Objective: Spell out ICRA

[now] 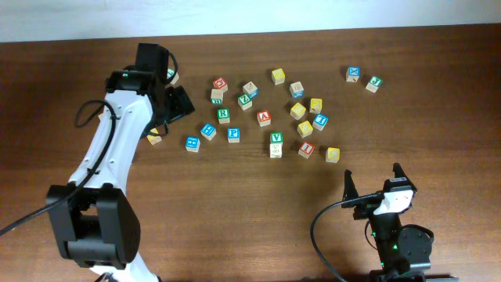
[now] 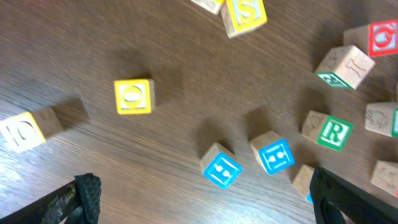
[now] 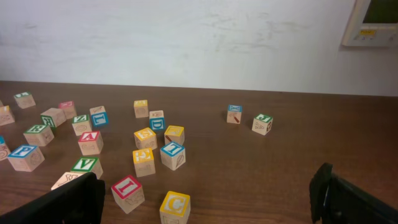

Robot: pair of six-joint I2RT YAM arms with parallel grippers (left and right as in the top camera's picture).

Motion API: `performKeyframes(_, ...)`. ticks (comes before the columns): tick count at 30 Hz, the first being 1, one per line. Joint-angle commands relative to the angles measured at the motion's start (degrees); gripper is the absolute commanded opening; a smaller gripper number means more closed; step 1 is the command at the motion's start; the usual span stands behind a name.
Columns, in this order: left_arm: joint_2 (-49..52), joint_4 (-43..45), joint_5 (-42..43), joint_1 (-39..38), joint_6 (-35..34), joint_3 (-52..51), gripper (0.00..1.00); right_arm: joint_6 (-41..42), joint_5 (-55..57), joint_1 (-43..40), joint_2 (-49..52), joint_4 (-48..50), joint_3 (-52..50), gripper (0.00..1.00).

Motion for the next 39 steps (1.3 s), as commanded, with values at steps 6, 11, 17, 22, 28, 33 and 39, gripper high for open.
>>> performKeyframes(6,0.55,-0.39,0.11,-0.76,-2.4,-2.97,0.99,0.63,0.5,0.22,-0.44,-0.11,-0.42,0.98)
performKeyframes(11,0.31,-0.81,3.21,-2.34,3.5,-4.68,0.99,0.63,0.5,0.22,-0.44,-0.11,-0.42,0.98)
performKeyframes(17,-14.71,-4.33,5.4,-2.6,7.13,-4.66,0.99,0.61,0.52,0.22,-0.44,-0.11,-0.42,0.98)
performKeyframes(22,-23.69,-10.25,5.57,-6.25,6.8,-4.66,0.99,0.63,0.5,0.22,-0.44,-0.11,-0.42,0.98)
performKeyframes(28,-25.29,-13.62,5.55,-10.58,6.71,-4.66,0.99,0.63,0.5,0.22,-0.44,-0.11,-0.42,0.98)
performKeyframes(33,-26.71,-13.66,4.7,-10.58,6.73,-4.66,0.99,0.63,0.5,0.22,-0.44,-0.11,-0.42,0.98)
performKeyframes(39,-26.71,-14.1,3.58,-10.45,6.73,-4.66,0.99,0.63,0.5,0.22,-0.44,-0.11,-0.42,0.98)
